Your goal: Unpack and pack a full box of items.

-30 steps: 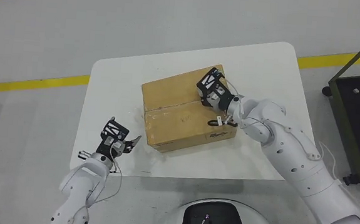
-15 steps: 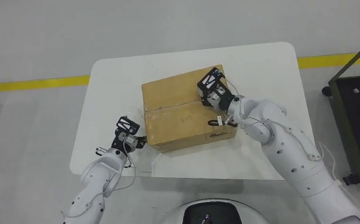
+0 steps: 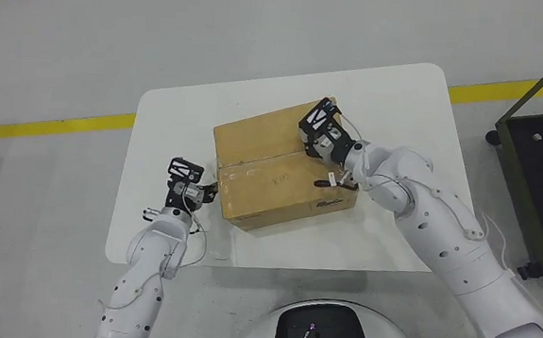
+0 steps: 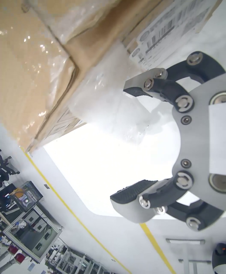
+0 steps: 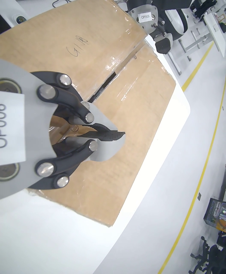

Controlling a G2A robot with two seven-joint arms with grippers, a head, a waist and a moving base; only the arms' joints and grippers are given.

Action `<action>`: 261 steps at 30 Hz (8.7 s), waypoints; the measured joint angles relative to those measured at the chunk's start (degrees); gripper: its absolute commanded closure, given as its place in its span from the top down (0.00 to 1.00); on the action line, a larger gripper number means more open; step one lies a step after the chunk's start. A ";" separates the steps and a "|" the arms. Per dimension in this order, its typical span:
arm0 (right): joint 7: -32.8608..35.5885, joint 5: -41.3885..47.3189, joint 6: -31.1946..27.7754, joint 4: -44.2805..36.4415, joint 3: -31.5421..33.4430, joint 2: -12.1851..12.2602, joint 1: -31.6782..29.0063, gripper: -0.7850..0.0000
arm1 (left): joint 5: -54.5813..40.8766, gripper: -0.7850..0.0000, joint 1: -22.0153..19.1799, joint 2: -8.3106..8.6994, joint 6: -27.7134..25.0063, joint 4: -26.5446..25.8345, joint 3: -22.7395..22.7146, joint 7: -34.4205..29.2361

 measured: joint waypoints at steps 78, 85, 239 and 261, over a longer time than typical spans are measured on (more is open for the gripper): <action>0.51 -0.28 -0.78 1.39 1.00 -1.08 0.52 0.00 | 8.62 0.25 0.22 -1.33 -5.20 -0.78 -0.13 5.71; 0.48 -0.33 -0.98 1.65 0.81 -1.19 0.49 0.00 | 7.96 0.00 0.48 -1.54 -3.91 -1.48 -0.58 5.76; 3.45 -2.59 -0.76 -2.83 2.34 -1.82 -2.38 0.00 | -36.38 0.98 0.25 -2.55 -12.01 -9.03 -11.07 -2.97; 4.57 -1.71 4.16 -9.44 11.30 -0.37 -4.62 0.00 | -30.97 1.00 -7.47 -3.36 -13.15 -10.43 -2.27 -5.23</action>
